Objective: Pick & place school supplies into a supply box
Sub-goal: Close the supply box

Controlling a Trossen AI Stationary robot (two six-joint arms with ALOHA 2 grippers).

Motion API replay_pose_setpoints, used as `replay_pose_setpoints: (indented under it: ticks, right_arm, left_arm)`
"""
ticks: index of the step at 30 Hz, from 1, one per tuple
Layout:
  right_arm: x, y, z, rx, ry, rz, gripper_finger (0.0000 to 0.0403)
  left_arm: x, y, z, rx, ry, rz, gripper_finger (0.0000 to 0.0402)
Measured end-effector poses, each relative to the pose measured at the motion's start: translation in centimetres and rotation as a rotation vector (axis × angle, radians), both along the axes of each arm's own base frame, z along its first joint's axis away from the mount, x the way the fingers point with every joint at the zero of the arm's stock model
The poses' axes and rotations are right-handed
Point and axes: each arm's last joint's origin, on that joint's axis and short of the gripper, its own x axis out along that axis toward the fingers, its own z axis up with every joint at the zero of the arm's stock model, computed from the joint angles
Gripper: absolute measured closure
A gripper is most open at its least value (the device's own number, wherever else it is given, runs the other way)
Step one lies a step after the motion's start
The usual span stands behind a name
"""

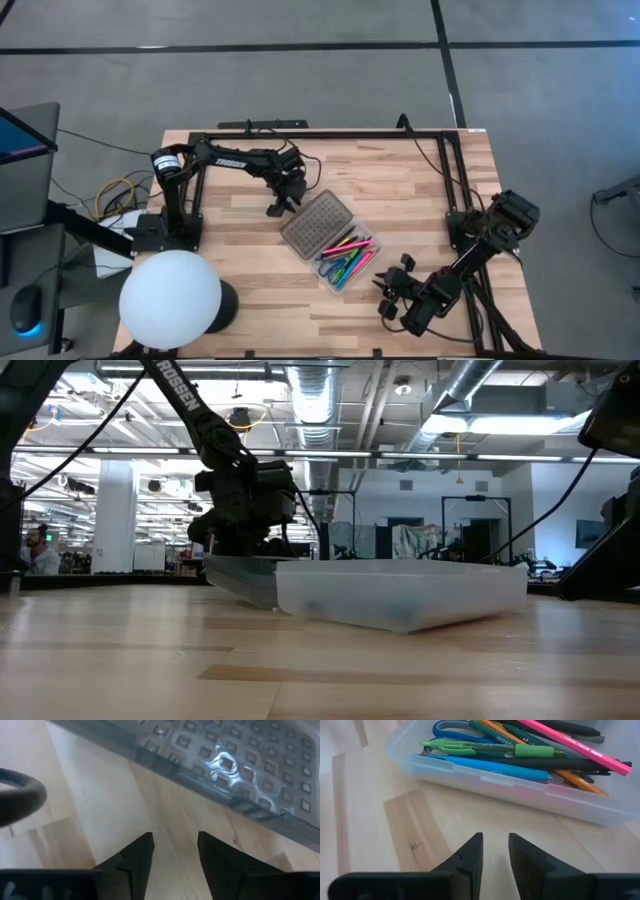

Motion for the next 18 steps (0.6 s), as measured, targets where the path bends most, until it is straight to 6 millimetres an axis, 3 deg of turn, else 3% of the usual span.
replay_pose_setpoints:
  ticks: [9, 18]
  right_arm:
    - [0.9, -0.9, 0.0, -0.015, 0.011, -0.026, 0.0317]
    - [0.9, -0.9, 0.0, -0.021, 0.016, -0.022, 0.0317]
  left_arm:
    - [0.4, -0.6, -0.1, -0.027, -0.074, -0.065, 0.0241]
    - [0.2, -1.8, -1.7, 0.006, -0.222, -0.116, 0.0241]
